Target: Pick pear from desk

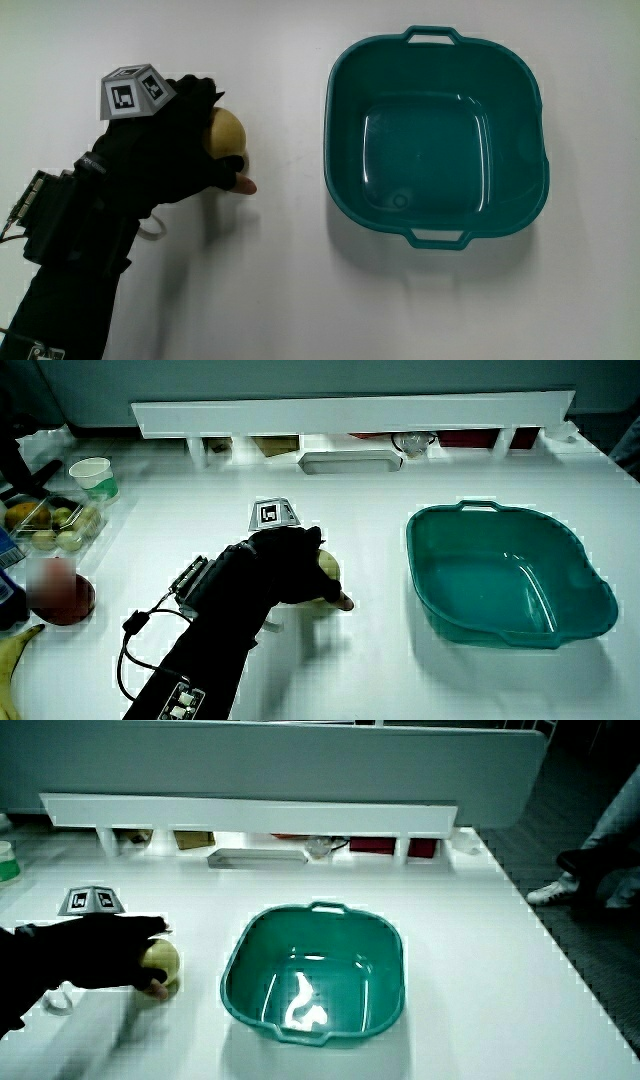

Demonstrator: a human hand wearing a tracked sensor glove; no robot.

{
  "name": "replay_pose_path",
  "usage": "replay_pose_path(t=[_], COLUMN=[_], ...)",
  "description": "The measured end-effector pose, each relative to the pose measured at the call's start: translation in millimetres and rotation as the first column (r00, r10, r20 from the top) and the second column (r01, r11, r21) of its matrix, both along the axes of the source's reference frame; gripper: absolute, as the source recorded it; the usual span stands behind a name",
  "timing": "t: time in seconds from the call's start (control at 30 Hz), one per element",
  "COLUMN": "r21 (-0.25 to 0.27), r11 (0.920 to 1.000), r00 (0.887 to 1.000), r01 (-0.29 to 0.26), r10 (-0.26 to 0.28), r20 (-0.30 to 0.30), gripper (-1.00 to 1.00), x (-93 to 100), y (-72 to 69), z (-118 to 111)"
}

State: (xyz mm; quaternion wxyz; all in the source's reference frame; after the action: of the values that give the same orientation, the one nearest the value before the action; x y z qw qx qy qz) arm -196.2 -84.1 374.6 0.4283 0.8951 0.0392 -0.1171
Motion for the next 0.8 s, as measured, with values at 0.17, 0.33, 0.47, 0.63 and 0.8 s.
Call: replay_pose_path(t=[0.17, 0.33, 0.47, 0.63, 0.8], r21=[-0.042, -0.067, -0.089, -0.115, -0.13], r11=[0.999, 0.9977, 0.9958, 0.993, 0.991], r00=[1.0, 1.0, 0.999, 0.999, 0.998], r01=[0.017, 0.008, 0.018, 0.026, 0.031], r10=[-0.018, -0.006, -0.014, -0.021, -0.025], r20=[-0.001, 0.027, 0.047, 0.045, 0.05], gripper=[0.0, 0.0, 0.0, 0.0, 0.0], x=[2.7, 5.0, 5.3, 6.6, 7.8], y=[-7.8, -14.7, -18.1, -20.7, -19.9], z=[15.4, 29.2, 38.3, 45.2, 50.7])
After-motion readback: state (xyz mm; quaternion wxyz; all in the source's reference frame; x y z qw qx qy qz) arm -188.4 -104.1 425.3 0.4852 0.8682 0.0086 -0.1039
